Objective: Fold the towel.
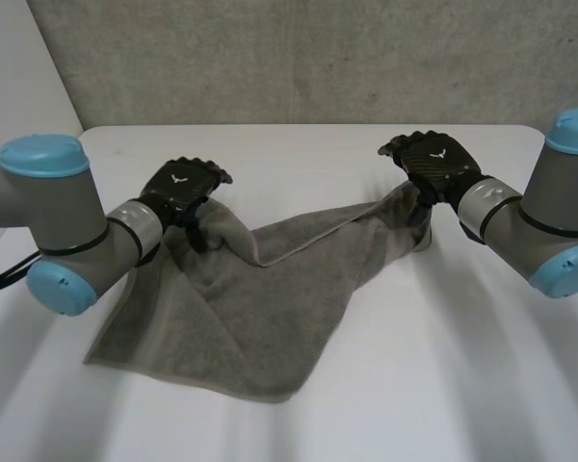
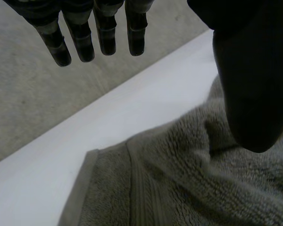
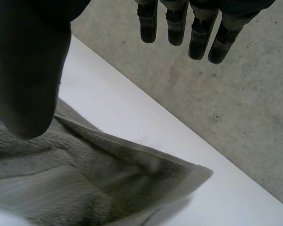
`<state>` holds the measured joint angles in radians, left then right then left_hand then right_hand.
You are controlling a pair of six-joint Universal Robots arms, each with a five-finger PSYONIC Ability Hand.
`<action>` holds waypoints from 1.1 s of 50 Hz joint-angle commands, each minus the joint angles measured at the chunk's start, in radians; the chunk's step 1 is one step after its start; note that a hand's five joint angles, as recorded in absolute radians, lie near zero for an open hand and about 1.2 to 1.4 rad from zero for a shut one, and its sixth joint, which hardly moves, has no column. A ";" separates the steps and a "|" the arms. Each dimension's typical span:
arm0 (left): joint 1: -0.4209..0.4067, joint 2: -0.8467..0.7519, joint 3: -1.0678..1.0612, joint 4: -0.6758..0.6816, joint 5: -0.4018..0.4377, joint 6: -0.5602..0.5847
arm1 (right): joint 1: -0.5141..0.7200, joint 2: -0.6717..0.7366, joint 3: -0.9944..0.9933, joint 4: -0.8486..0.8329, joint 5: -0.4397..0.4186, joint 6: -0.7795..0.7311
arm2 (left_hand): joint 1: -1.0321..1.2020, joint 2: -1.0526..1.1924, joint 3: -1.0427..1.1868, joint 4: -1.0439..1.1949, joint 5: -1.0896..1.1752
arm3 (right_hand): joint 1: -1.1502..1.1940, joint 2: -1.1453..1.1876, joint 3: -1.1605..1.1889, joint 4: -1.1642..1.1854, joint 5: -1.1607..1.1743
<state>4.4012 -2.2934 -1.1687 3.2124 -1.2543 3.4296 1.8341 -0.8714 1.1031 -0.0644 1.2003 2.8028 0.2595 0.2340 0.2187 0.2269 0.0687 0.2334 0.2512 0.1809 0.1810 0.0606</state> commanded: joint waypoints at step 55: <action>0.029 0.046 0.173 -0.032 0.013 0.056 | -0.048 0.021 -0.231 0.020 -0.096 -0.099 | 1.137 1.162 -0.044 -0.052 1.153 | 1.163 1.145 -0.006 -0.007 1.161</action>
<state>4.4045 -2.4022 -0.9041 3.1716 -1.2114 3.4966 1.7979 -0.6437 0.7009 -0.0480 1.1474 2.6898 1.2599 1.2925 0.2187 0.2269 1.1226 1.3247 1.3049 0.1808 0.1810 1.1632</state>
